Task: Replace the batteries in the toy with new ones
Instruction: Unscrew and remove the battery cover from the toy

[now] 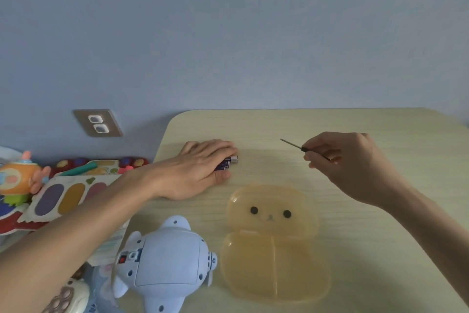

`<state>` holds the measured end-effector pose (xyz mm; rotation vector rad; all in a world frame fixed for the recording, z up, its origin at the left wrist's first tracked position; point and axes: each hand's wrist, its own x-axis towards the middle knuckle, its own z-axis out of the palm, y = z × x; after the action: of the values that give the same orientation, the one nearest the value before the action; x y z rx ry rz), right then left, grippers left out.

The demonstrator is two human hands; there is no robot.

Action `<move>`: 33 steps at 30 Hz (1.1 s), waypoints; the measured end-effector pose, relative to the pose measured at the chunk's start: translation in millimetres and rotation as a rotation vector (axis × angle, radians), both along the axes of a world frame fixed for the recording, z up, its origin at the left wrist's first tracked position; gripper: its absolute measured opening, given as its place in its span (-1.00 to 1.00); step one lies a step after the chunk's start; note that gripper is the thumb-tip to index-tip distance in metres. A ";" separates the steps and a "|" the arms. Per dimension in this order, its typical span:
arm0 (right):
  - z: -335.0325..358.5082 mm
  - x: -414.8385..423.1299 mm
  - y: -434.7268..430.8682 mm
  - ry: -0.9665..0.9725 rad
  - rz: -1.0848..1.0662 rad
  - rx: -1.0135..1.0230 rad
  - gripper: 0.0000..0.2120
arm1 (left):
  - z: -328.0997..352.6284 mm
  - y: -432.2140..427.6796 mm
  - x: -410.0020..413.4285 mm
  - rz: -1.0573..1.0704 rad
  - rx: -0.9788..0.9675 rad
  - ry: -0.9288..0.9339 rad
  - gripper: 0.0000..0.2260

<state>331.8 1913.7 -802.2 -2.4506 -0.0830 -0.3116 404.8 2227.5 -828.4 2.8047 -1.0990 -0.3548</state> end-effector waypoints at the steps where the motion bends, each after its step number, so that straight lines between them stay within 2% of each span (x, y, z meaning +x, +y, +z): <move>1: 1.0 -0.8 -0.3 -0.001 -0.001 0.000 -0.89 | 1.0 0.5 -0.6 0.001 -0.015 -0.001 -0.45; 12: 8.2 -8.1 9.8 -0.014 0.019 -0.010 -0.88 | 10.4 9.8 -6.7 0.039 -0.093 0.070 -0.41; 18: 23.3 -17.0 11.8 -0.045 0.025 0.016 -0.86 | 48.2 48.2 -37.5 0.260 -0.533 0.223 -0.48; 20: 29.6 -22.4 15.4 -0.056 0.047 0.021 -0.85 | 54.6 71.8 -58.0 0.307 -0.610 0.317 -0.47; 22: 36.6 -29.7 20.2 -0.056 0.069 0.019 -0.84 | 41.4 89.3 -67.3 0.392 -0.492 0.411 -0.39; 23: 40.7 -34.2 23.4 -0.054 0.083 0.021 -0.84 | 24.6 95.8 -69.1 0.487 -0.402 0.451 -0.50; 24: 45.0 -38.6 27.2 -0.056 0.104 0.026 -0.85 | 10.7 97.6 -69.0 0.548 -0.369 0.476 -0.69; 25: 49.2 -43.1 31.8 -0.058 0.131 0.037 -0.85 | 5.0 96.7 -69.6 0.523 -0.382 0.519 -0.76; 27: 55.4 -50.9 41.5 -0.060 0.187 0.074 -0.86 | -8.2 87.6 -90.0 0.196 -0.391 0.505 -0.65; 28: 57.5 -54.4 45.7 -0.069 0.215 0.081 -0.86 | 0.3 81.8 -104.4 0.134 -0.408 0.529 -0.61; 31: 61.2 -64.5 58.2 -0.090 0.317 0.078 -0.84 | 60.3 46.1 -140.8 0.278 -0.399 0.539 -0.59; 33: 62.7 -72.3 63.8 -0.080 0.401 0.118 -0.83 | 45.0 65.0 -140.2 0.524 -0.432 0.506 -0.60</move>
<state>259.5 1977.5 -739.5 -2.2405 -0.5656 -0.2282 264.6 2292.4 -783.4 2.3021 -0.2740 -0.6268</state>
